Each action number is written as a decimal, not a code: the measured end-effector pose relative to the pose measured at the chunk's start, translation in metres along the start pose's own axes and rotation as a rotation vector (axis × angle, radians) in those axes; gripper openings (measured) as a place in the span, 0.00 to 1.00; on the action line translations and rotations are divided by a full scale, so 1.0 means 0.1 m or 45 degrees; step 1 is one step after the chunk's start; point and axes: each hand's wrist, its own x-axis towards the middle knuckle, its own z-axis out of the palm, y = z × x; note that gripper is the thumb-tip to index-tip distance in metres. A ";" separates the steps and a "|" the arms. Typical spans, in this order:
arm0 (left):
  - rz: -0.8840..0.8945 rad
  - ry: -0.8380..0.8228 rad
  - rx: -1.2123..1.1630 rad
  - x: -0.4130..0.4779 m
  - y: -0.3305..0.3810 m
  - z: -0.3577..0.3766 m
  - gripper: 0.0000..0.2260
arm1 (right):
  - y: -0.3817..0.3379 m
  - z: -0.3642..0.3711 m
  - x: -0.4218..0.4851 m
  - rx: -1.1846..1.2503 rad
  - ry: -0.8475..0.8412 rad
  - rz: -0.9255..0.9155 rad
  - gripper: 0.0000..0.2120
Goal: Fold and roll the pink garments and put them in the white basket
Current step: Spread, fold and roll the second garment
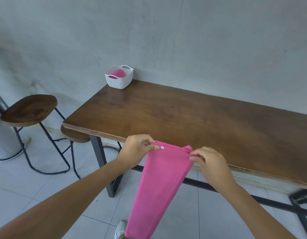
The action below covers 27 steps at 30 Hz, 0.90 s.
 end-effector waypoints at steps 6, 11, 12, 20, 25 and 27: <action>0.060 -0.014 0.006 0.02 0.01 0.01 0.05 | -0.01 0.00 -0.06 -0.036 0.065 0.007 0.03; 0.029 -0.007 -0.007 0.01 -0.05 0.04 0.05 | 0.01 0.03 -0.08 -0.073 0.062 -0.005 0.09; 0.018 -0.005 -0.015 0.01 -0.06 0.04 0.05 | 0.02 0.04 -0.07 -0.067 0.050 0.012 0.09; -0.027 0.070 -0.070 0.14 -0.18 0.07 0.06 | 0.01 0.15 0.05 0.046 0.031 0.114 0.09; -0.082 0.092 -0.114 0.29 -0.30 0.08 0.07 | 0.04 0.23 0.18 0.082 0.034 0.145 0.07; -0.083 0.092 -0.114 0.36 -0.35 0.09 0.07 | 0.06 0.27 0.24 0.081 0.038 0.162 0.07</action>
